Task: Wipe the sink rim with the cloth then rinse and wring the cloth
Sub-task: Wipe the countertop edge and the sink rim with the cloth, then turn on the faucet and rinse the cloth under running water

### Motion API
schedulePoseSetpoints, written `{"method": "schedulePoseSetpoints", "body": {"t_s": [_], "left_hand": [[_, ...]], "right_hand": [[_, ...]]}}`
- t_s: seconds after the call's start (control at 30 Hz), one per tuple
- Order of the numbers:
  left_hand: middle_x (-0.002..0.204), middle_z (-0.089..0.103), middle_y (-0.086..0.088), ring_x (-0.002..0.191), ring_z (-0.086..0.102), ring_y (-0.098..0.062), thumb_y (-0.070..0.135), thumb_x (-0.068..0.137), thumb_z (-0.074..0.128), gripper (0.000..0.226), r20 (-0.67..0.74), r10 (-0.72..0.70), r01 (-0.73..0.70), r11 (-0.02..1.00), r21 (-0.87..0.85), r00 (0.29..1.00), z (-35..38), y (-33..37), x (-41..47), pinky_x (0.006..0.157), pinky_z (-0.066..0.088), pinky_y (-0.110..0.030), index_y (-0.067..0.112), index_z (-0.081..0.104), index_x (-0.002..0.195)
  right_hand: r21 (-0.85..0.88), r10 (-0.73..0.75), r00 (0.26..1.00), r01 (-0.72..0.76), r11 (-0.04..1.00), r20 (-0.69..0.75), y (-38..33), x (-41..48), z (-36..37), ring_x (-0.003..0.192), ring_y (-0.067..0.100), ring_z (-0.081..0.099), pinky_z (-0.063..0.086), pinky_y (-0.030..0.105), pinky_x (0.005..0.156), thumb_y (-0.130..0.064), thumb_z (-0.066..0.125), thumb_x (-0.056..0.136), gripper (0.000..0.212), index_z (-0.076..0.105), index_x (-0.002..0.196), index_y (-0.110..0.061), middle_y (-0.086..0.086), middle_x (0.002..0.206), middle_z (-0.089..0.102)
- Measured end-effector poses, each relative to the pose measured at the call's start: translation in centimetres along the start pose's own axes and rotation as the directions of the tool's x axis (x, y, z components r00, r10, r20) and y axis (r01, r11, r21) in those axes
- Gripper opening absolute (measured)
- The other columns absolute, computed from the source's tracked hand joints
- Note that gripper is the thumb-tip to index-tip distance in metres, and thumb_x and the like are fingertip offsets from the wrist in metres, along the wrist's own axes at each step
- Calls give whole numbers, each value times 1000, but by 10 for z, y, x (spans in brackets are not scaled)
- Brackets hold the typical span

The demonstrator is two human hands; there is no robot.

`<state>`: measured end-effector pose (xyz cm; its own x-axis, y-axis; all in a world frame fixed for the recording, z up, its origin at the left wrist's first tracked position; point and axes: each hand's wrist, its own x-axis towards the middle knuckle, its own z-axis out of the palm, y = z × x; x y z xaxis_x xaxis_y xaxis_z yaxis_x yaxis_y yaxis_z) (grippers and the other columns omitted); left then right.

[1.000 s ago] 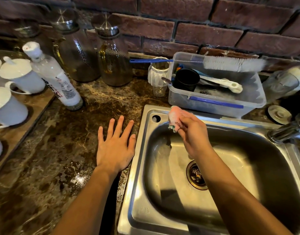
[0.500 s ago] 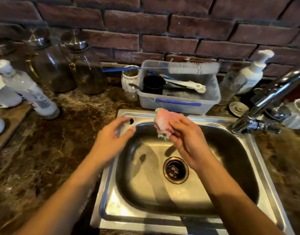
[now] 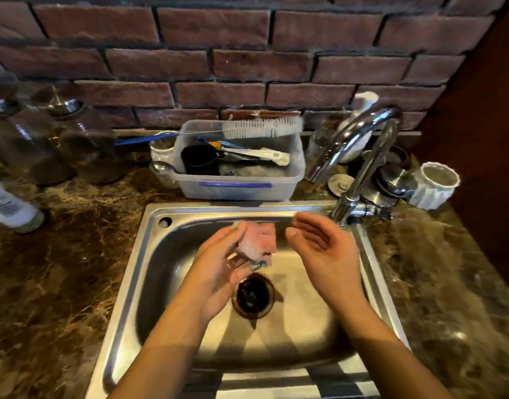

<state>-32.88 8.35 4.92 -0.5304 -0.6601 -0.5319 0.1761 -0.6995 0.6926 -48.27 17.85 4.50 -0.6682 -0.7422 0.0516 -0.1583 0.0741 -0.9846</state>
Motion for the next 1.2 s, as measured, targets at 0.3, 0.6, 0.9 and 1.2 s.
{"method": "schedulePoseSetpoints", "body": {"t_s": [0.3,0.6,0.9,1.2], "left_hand": [[123,68,-19,106,69,-28,28,91,69,36,-188,-89,66,990,-126,978,24,-27,20,91,57,-45,9,67,121],[106,72,-15,109,68,-29,27,94,65,27,-245,-137,89,977,-195,960,25,-42,26,89,55,-41,9,66,115],[127,68,-16,110,68,-27,31,95,64,43,-309,-89,47,989,-141,947,-5,-37,36,83,55,-38,11,60,132],[112,72,-13,102,69,-25,32,95,63,41,-352,-70,21,990,-140,933,-22,-34,29,82,54,-37,12,61,131]], "right_hand": [[-487,-230,912,38,872,-341,34,43,-87,129,19,58,45,41,111,-19,69,93,40,65,132,-11,7,140,62],[-529,30,950,-199,825,-311,39,81,-120,110,30,66,41,42,111,-22,51,101,39,60,138,-15,11,119,73],[-514,26,953,-185,838,-302,50,89,-129,105,31,66,41,43,111,-13,53,99,29,71,122,-10,13,110,76],[-497,71,947,-228,838,-314,70,104,-136,99,35,68,51,56,100,-18,52,96,32,72,121,-18,7,105,76]]}}
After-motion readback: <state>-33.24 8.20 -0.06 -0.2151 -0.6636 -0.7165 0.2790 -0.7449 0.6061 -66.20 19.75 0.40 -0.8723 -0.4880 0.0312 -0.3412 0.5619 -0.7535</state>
